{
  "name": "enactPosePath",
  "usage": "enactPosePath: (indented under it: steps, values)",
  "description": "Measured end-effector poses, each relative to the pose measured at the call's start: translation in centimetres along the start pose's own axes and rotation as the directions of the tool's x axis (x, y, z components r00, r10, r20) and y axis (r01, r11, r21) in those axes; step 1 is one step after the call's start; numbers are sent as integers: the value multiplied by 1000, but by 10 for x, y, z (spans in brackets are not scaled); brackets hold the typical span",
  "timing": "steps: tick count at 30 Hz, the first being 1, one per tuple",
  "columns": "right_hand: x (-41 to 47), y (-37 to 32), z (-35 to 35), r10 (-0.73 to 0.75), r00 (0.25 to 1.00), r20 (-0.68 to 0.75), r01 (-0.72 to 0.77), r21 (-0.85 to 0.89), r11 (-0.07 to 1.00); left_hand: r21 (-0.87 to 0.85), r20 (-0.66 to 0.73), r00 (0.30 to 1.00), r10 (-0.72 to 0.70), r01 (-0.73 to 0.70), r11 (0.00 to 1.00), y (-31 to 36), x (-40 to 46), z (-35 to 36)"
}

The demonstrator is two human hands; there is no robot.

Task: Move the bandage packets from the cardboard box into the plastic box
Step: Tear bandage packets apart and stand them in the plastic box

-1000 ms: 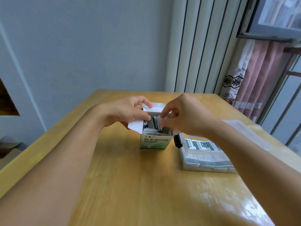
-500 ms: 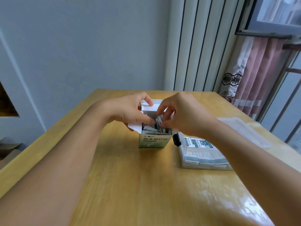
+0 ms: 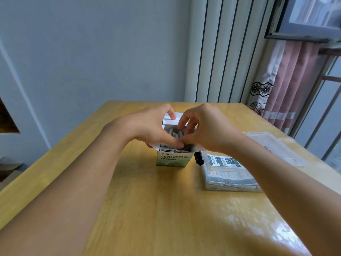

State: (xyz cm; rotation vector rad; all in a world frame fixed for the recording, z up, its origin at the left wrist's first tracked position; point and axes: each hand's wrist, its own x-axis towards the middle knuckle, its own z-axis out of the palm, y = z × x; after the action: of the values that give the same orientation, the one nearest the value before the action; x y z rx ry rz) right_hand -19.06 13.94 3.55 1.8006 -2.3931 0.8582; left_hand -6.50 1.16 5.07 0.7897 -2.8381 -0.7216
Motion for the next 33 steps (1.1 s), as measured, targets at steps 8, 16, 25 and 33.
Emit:
enactPosePath:
  steps: [8,16,25,33]
  values:
    - [-1,-2,0,14,1000,8,-14,-28,1000,-51,20,1000,10,-9,999,-4,0,-3]
    - [-3,-5,7,64,997,-36,-64,-15,998,-105,30,1000,7,-4,994,-8,1,-6]
    - [-3,-4,12,110,994,-6,-110,6,994,-166,27,1000,7,-2,986,-11,2,-7]
    - [-3,-4,19,124,992,-23,-122,89,989,-116,16,1000,25,-23,993,-12,2,-6]
